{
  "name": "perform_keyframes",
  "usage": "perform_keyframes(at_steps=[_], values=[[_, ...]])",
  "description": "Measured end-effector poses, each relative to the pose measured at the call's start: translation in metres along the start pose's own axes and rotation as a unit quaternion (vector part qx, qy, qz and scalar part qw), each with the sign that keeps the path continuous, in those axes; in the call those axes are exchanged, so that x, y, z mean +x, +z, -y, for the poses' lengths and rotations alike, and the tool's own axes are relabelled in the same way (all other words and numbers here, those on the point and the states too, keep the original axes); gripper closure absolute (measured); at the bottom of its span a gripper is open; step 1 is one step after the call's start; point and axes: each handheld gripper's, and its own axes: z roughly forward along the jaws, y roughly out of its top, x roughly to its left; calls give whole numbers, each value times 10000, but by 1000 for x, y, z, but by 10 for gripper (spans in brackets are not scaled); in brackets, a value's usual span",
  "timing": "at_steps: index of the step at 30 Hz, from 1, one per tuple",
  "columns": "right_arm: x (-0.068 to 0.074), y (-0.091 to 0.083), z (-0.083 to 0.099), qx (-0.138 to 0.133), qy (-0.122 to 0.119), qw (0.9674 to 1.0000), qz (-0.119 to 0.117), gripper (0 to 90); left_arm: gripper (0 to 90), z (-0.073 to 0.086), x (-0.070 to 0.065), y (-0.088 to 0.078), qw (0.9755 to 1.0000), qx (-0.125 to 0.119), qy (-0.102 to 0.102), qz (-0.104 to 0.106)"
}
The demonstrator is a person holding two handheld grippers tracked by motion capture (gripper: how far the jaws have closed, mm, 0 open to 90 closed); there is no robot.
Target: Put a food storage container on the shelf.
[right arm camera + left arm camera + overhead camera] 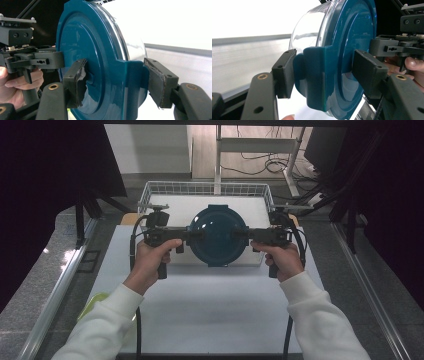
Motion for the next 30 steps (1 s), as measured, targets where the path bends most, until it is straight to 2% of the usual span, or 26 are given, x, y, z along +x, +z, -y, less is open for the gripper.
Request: perform_keyframes(at_steps=[14,30], values=[[2,2,-28,-14,-80,9999,70,372,378,-24,4,2,9999,-119,-6,78],[-1,6,-57,-155,-76,9998,39,371,378,-57,6,3,9998,-172,90,39]])
